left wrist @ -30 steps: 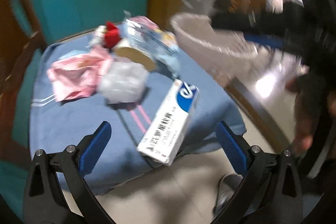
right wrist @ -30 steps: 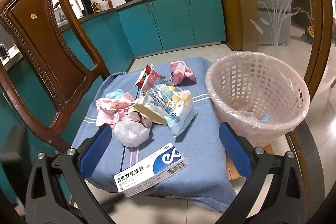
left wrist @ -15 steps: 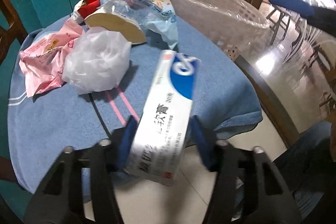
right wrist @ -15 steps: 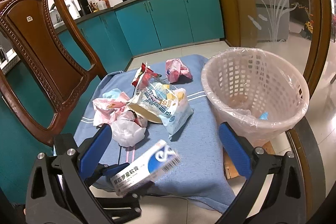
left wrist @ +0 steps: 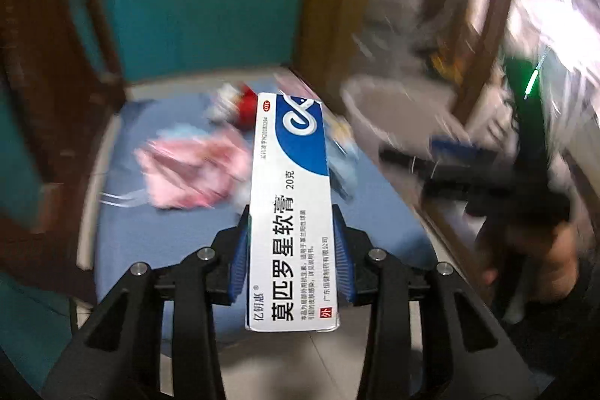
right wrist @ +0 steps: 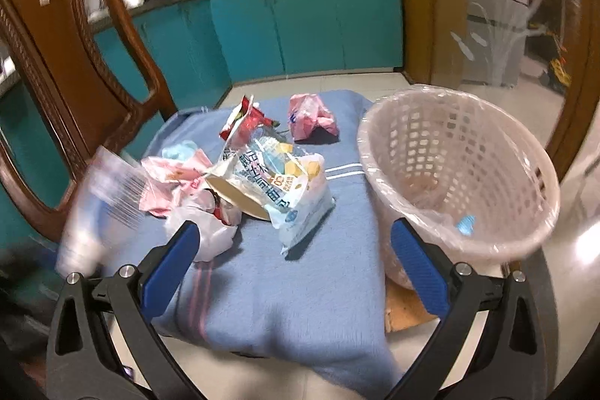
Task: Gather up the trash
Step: 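Grasp the white-and-blue ointment box with the left gripper while the right gripper grasps the clear snack bag, then lift the clear snack bag with the right gripper while the left gripper holds the ointment box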
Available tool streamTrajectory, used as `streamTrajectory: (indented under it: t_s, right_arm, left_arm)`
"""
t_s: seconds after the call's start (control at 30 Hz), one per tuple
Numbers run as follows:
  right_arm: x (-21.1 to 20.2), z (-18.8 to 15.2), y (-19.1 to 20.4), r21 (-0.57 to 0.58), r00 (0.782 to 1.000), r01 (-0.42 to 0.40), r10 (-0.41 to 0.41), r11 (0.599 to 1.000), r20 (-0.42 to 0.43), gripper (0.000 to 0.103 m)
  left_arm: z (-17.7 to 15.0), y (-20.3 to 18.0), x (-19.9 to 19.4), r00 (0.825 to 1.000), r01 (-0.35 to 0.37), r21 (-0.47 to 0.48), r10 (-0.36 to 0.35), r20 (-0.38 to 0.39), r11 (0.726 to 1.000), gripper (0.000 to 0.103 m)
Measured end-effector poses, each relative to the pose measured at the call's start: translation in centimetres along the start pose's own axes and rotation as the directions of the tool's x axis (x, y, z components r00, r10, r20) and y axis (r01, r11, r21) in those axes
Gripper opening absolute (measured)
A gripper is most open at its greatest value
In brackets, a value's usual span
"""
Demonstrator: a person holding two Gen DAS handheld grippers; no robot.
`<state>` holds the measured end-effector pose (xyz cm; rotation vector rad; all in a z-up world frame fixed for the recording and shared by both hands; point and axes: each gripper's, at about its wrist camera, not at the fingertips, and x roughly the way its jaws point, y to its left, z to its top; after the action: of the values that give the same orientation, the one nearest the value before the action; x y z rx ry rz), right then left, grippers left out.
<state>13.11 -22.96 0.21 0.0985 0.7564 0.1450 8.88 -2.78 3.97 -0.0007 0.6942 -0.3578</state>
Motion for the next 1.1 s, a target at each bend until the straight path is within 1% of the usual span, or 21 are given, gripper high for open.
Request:
streamTrajectory:
  t_s: [0.03, 0.07, 0.1, 0.13, 0.17, 0.2, 0.23, 0.27, 0.3, 0.33, 0.37, 0.4, 0.43, 0.5, 0.6, 0.7, 0.77, 0.87, 1.1]
  right_arm:
    - [1.3, 0.2, 0.4, -0.024, 1.000, -0.004, 0.004, 1.000, -0.023, 0.099]
    - [2.2, 0.3, 0.6, -0.032, 0.999, -0.008, 0.007, 0.999, -0.037, 0.099]
    - [3.1, 0.3, 0.7, -0.034, 0.999, -0.011, 0.009, 0.999, -0.050, 0.097]
    - [4.3, 0.5, 0.8, -0.036, 0.998, -0.009, 0.006, 0.999, -0.066, 0.091]
    - [5.4, 0.8, 1.0, -0.044, 0.997, -0.005, 0.001, 0.999, -0.080, 0.088]
    - [6.1, 1.0, 1.1, -0.049, 0.996, 0.000, -0.005, 0.999, -0.089, 0.080]
    - [7.2, 1.0, 1.1, -0.055, 0.994, 0.007, -0.014, 0.998, -0.113, 0.072]
    - [8.1, 1.0, 1.0, -0.055, 0.990, 0.010, -0.017, 0.998, -0.143, 0.066]
    - [8.8, 0.8, 0.7, -0.050, 0.985, 0.011, -0.019, 0.999, -0.173, 0.050]
    - [9.3, 0.5, 0.4, -0.034, 0.980, 0.000, -0.007, 0.999, -0.201, 0.039]
    - [9.1, 0.4, 0.3, -0.030, 0.980, -0.006, 0.000, 1.000, -0.198, 0.034]
    - [8.7, 0.4, 0.4, -0.038, 0.982, -0.001, -0.006, 0.999, -0.189, 0.021]
    - [7.9, 0.5, 0.5, -0.041, 0.984, -0.005, -0.003, 0.999, -0.177, 0.016]
    - [6.1, 0.8, 0.3, -0.021, 0.990, -0.032, 0.029, 0.999, -0.140, 0.014]
    - [2.7, 0.9, 0.3, -0.012, 0.995, -0.056, 0.055, 0.998, -0.085, 0.013]
    - [-0.4, 0.6, 0.2, 0.009, 0.994, -0.105, 0.105, 0.994, -0.040, 0.013]
    - [-1.5, 0.6, 0.6, 0.002, 0.992, -0.122, 0.123, 0.992, -0.017, 0.013]
    - [-2.2, 0.4, 1.3, -0.008, 0.991, -0.133, 0.133, 0.991, 0.009, 0.013]
    - [-1.6, 0.5, 1.9, -0.018, 0.993, -0.118, 0.118, 0.993, -0.002, 0.013]
  left_arm:
    - [0.4, 1.0, -0.9, 0.997, -0.055, -0.026, 0.057, 0.045, 0.998, 0.040]
    - [0.6, 1.6, -1.3, 0.993, -0.093, -0.042, 0.096, 0.071, 0.995, 0.040]
    - [0.7, 2.2, -1.6, 0.987, -0.126, -0.061, 0.131, 0.091, 0.990, 0.040]
    - [0.7, 2.9, -1.7, 0.982, -0.152, -0.082, 0.160, 0.102, 0.985, 0.040]
    - [0.7, 3.7, -1.5, 0.978, -0.170, -0.110, 0.182, 0.104, 0.979, 0.040]
    - [0.8, 4.4, -1.4, 0.978, -0.175, -0.124, 0.187, 0.096, 0.977, 0.040]
    - [0.8, 4.8, -1.1, 0.978, -0.178, -0.137, 0.191, 0.087, 0.974, 0.040]
    - [0.7, 5.2, -0.7, 0.977, -0.187, -0.146, 0.199, 0.078, 0.971, 0.040]
    - [0.7, 5.4, -0.3, 0.976, -0.192, -0.148, 0.204, 0.070, 0.970, 0.040]
    - [0.6, 5.7, 0.0, 0.976, -0.197, -0.154, 0.209, 0.061, 0.968, 0.040]
    - [0.5, 5.8, 0.2, 0.977, -0.197, -0.159, 0.208, 0.055, 0.968, 0.040]
    - [0.4, 6.0, 0.3, 0.978, -0.192, -0.166, 0.202, 0.046, 0.967, 0.040]
    - [0.4, 6.5, 0.2, 0.979, -0.188, -0.173, 0.198, 0.043, 0.967, 0.040]
    - [0.6, 6.8, 0.1, 0.979, -0.184, -0.188, 0.196, 0.048, 0.965, 0.040]
    - [1.0, 6.8, -0.5, 0.978, -0.182, -0.194, 0.199, 0.067, 0.964, 0.040]
    - [1.1, 6.3, -0.6, 0.978, -0.179, -0.195, 0.197, 0.075, 0.964, 0.040]
    - [0.9, 6.1, -0.5, 0.978, -0.179, -0.191, 0.195, 0.072, 0.965, 0.040]
    - [0.4, 6.1, -0.4, 0.980, -0.176, -0.201, 0.191, 0.061, 0.964, 0.040]
    - [-0.2, 5.9, 0.9, 0.983, -0.176, -0.194, 0.182, 0.013, 0.965, 0.040]
